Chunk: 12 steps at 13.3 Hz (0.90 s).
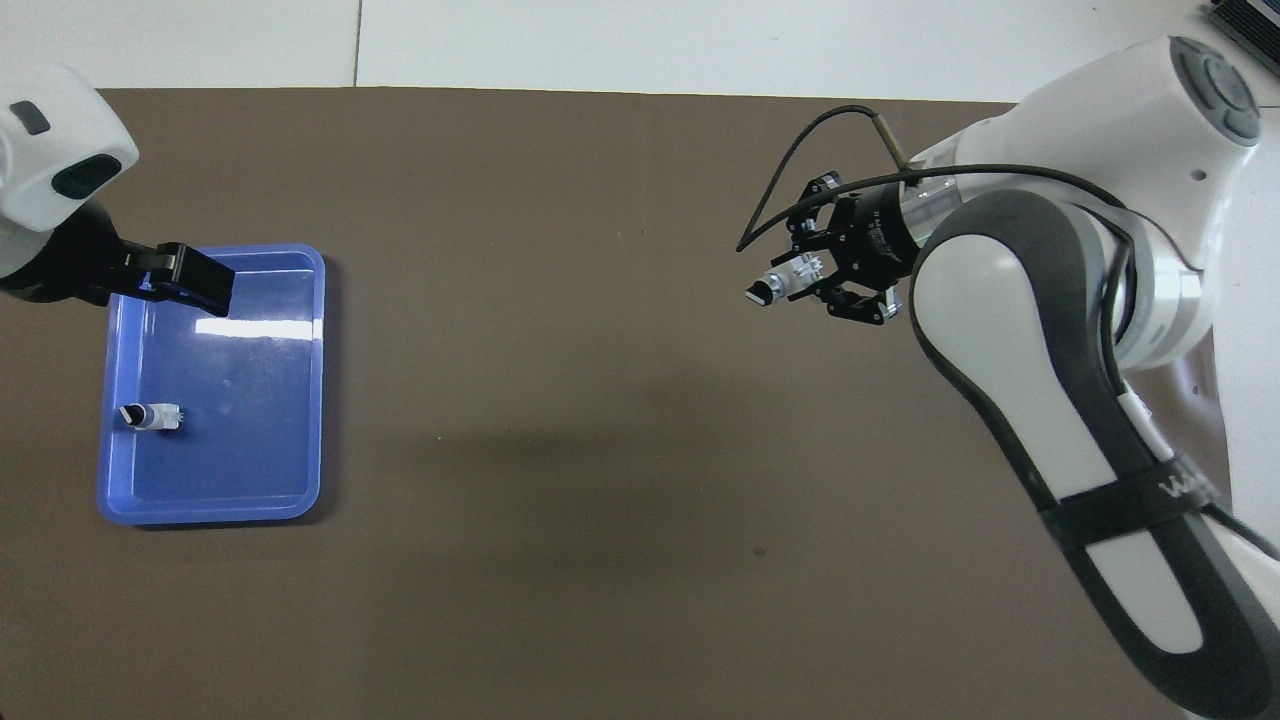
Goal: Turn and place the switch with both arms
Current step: 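Lift the silver switch with the right gripper and carry it toward the tray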
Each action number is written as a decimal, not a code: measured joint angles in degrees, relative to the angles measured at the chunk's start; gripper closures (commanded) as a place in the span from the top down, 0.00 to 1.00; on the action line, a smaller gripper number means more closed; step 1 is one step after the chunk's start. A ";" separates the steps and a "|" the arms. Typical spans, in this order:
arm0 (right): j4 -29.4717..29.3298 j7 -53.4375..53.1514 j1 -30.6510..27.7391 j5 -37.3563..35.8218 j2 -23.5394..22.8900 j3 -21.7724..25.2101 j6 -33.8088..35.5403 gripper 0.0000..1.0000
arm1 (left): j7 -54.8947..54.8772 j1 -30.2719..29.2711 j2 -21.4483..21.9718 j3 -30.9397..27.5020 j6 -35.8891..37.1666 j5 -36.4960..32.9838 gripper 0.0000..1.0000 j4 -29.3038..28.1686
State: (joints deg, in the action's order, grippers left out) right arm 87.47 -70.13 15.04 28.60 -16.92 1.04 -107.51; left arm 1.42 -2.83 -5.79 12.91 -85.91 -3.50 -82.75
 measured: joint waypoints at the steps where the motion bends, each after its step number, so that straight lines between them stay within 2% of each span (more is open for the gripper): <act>1: -0.63 -4.96 0.80 4.87 -0.38 -0.40 -0.71 0.00 | 0.00 0.00 0.00 0.00 0.00 0.00 1.00 0.00; 3: -1.13 -11.47 2.54 15.24 -0.74 -0.76 -3.88 0.00 | 0.00 0.00 0.00 0.00 0.00 0.00 1.00 0.00; 5: -1.59 -19.24 6.34 19.12 -0.75 -0.93 -9.95 0.00 | 0.00 0.00 0.00 0.00 0.00 0.00 1.00 0.00; 9: -2.11 -27.49 17.57 18.37 -0.74 -1.12 -19.63 0.00 | 0.00 0.00 0.01 0.00 0.00 0.00 1.00 0.00; 12: -2.24 -30.37 19.78 14.56 -0.75 -1.09 -20.09 0.00 | 0.00 0.00 0.01 0.00 0.00 0.00 1.00 0.00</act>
State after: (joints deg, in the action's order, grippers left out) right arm 85.23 -100.50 34.82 43.16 -17.67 -0.06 -127.60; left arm 1.42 -2.83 -5.79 12.91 -85.91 -3.50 -82.75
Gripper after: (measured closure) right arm 0.670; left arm 0.000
